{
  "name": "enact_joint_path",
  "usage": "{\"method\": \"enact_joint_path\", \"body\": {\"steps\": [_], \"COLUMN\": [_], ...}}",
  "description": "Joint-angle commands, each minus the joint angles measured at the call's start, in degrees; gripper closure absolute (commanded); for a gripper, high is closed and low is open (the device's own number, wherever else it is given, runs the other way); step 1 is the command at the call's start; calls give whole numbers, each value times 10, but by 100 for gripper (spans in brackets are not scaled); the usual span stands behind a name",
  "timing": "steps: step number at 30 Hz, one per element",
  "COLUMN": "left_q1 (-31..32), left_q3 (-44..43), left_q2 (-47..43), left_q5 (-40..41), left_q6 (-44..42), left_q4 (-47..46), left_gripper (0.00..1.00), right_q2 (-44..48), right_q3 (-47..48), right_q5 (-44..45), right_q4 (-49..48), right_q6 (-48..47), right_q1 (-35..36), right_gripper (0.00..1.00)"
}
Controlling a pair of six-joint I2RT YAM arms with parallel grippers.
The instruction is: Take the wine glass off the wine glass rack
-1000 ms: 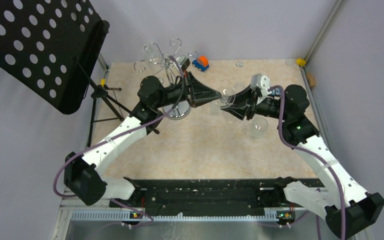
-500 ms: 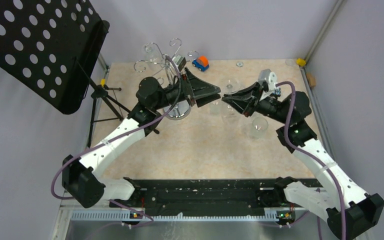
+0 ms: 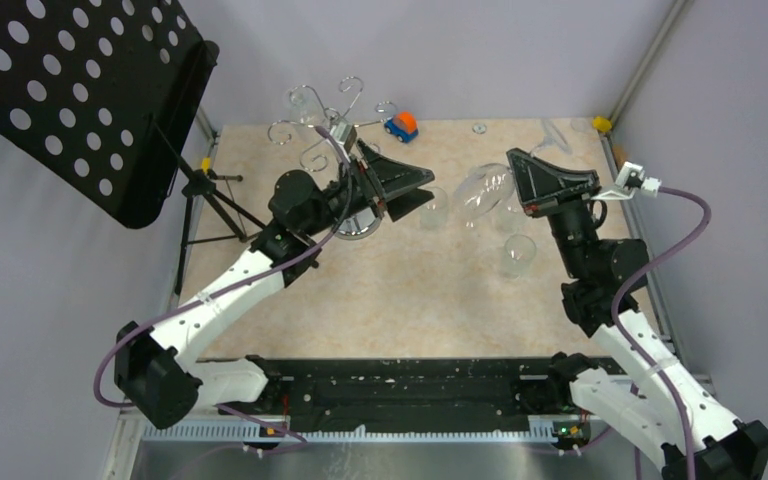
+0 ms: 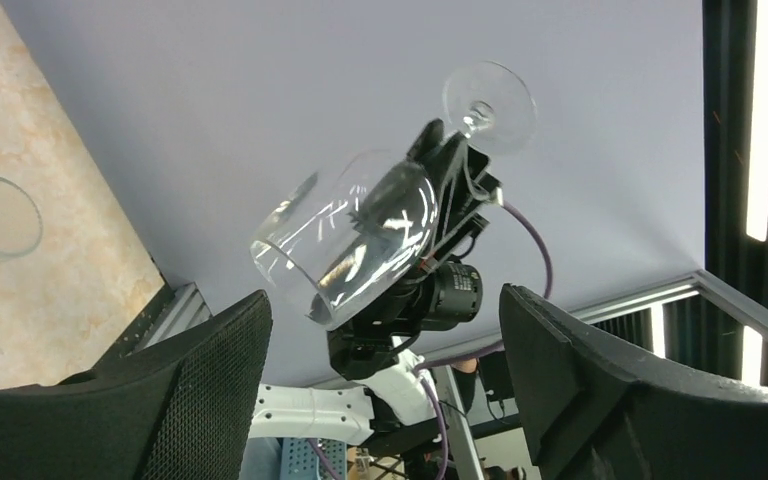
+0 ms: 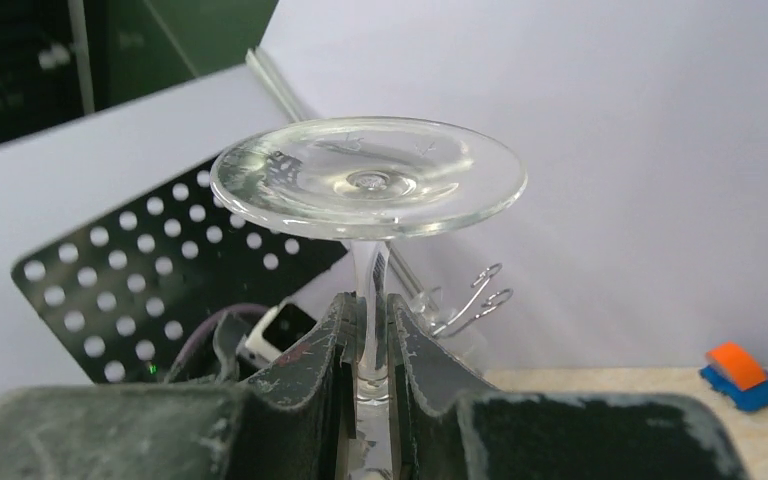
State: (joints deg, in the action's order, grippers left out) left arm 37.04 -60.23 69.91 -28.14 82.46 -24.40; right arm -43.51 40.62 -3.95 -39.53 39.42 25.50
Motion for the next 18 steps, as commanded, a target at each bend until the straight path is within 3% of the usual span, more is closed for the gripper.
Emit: {"method": "enact_joint_path", "body": {"steps": [1, 11, 17, 18], "left_q1": [18, 52, 55, 55], "left_q3": [11, 11, -8, -12], "left_q2": [1, 37, 59, 64], "left_q5": [14, 18, 32, 33], "left_q6": [16, 94, 130, 139], "left_q4": [-69, -145, -165, -172], "left_gripper": [13, 17, 26, 32], "right_q2": [-9, -58, -74, -76], "right_q3": [-22, -47, -51, -55], "right_q5": [110, 99, 92, 91], "right_q4": [-111, -206, -226, -234], "right_q6": [153, 218, 202, 195], "right_q1": [3, 8, 22, 25], "right_gripper": [100, 100, 100, 100]}}
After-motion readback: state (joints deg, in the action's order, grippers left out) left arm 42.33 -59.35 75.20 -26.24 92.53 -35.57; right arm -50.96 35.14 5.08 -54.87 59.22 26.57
